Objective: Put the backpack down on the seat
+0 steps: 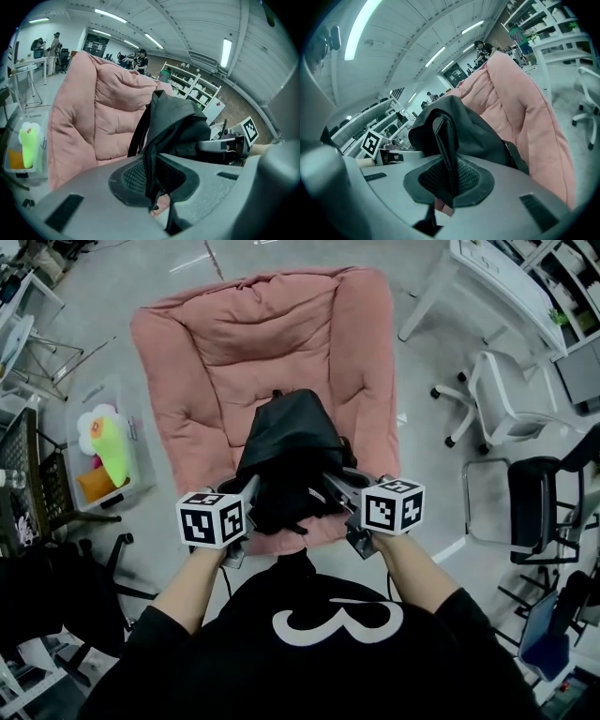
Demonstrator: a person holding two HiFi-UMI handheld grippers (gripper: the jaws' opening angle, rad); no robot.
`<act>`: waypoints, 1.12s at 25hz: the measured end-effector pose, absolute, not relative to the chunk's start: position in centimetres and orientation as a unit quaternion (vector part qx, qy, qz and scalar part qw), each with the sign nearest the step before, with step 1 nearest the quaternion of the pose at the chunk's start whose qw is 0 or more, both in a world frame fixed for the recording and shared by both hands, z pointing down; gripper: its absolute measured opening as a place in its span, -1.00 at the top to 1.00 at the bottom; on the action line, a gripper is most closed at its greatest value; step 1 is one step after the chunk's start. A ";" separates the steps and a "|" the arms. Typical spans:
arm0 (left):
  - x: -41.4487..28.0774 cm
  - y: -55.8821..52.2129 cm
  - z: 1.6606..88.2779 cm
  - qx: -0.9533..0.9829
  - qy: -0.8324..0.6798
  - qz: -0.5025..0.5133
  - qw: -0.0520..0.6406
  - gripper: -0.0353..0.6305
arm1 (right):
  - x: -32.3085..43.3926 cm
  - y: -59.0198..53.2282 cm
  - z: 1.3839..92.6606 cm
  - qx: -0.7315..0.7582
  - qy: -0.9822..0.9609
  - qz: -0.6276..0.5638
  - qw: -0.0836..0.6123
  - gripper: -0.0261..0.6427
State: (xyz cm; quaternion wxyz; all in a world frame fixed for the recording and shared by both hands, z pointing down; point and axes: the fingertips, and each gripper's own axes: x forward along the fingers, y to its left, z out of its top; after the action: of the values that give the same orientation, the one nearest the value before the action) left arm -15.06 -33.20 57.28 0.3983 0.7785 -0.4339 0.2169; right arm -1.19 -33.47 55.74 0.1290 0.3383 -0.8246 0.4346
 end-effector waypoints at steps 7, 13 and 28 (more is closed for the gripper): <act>-15.7 -36.3 62.2 0.781 -0.425 0.262 0.375 0.77 | -1.7 -36.1 60.7 0.347 -0.809 0.446 0.159 0.82; -16.8 -39.3 64.5 0.785 -0.426 0.281 0.351 0.76 | -3.0 -38.6 62.6 0.350 -0.823 0.403 0.192 0.82; -18.1 -45.1 67.9 0.776 -0.442 0.268 0.360 0.51 | -2.8 -44.2 65.9 0.401 -0.804 0.385 0.208 0.64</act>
State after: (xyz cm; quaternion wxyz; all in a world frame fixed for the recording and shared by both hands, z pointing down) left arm -18.10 -45.15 67.89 0.3605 0.7764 -0.4421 0.2679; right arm -2.84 -44.18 65.91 0.2082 0.4011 -0.8045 0.3854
